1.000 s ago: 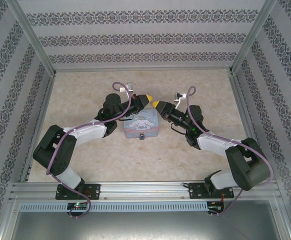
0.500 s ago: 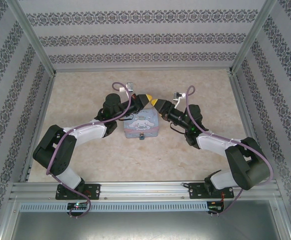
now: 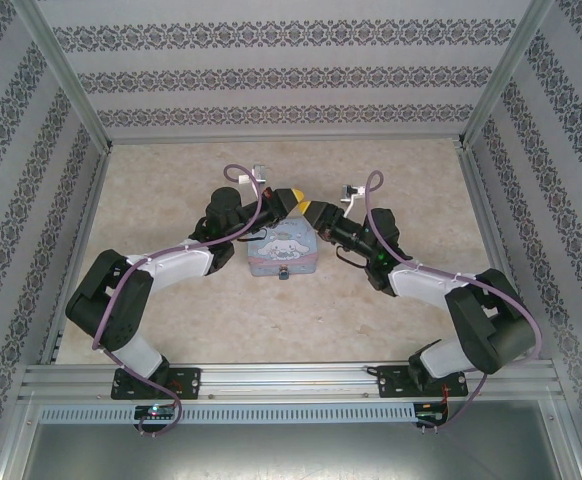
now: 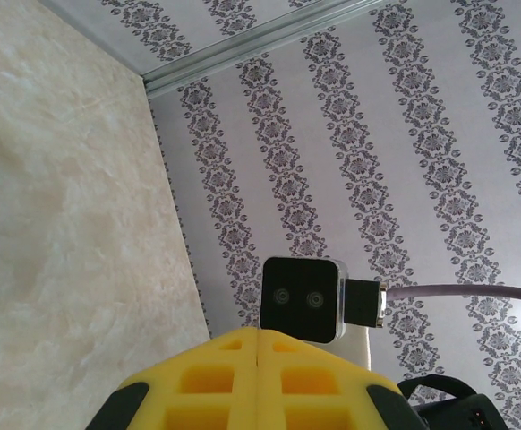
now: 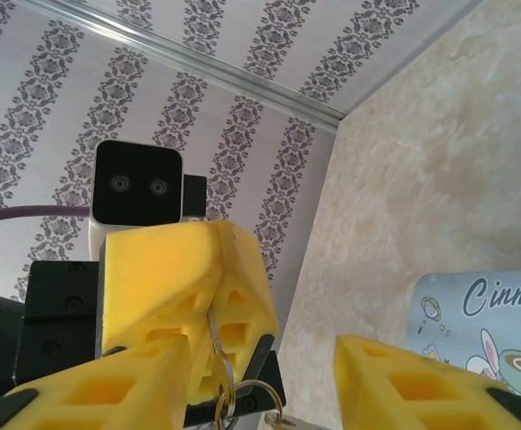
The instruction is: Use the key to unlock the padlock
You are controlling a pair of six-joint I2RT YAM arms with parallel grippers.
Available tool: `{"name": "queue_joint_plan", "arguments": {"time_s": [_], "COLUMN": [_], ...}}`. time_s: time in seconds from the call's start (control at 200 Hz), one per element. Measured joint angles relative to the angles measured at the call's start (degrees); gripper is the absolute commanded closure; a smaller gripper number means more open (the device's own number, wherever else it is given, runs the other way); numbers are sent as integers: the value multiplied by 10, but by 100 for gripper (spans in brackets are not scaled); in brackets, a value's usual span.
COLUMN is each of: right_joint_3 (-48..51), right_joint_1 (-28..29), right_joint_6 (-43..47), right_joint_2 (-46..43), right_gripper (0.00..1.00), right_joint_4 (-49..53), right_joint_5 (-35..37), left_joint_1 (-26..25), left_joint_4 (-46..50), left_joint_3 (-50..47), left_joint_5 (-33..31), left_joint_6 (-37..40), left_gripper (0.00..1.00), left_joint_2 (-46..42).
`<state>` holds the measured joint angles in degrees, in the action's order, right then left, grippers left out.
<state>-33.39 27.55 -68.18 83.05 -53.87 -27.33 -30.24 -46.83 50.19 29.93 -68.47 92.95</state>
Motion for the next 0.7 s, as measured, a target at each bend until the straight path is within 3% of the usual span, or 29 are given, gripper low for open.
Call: {"name": "queue_joint_plan", "arguments": {"time_s": [0.195, 0.5, 0.699], "right_joint_3": [0, 2, 2], "right_joint_1": [0, -1, -4], "right_joint_6": [3, 4, 3], "right_joint_2": [0, 0, 0], "right_gripper": [68, 61, 63], "right_joint_4": [0, -4, -4], "right_joint_5": [0, 4, 5], "left_joint_1": [0, 0, 0], "left_joint_4": [0, 0, 0], "left_joint_3": [-2, -5, -5], "left_joint_5": [-2, -2, -2], "left_joint_6": [0, 0, 0], "left_gripper": [100, 100, 100], "left_joint_2": [0, 0, 0]}}
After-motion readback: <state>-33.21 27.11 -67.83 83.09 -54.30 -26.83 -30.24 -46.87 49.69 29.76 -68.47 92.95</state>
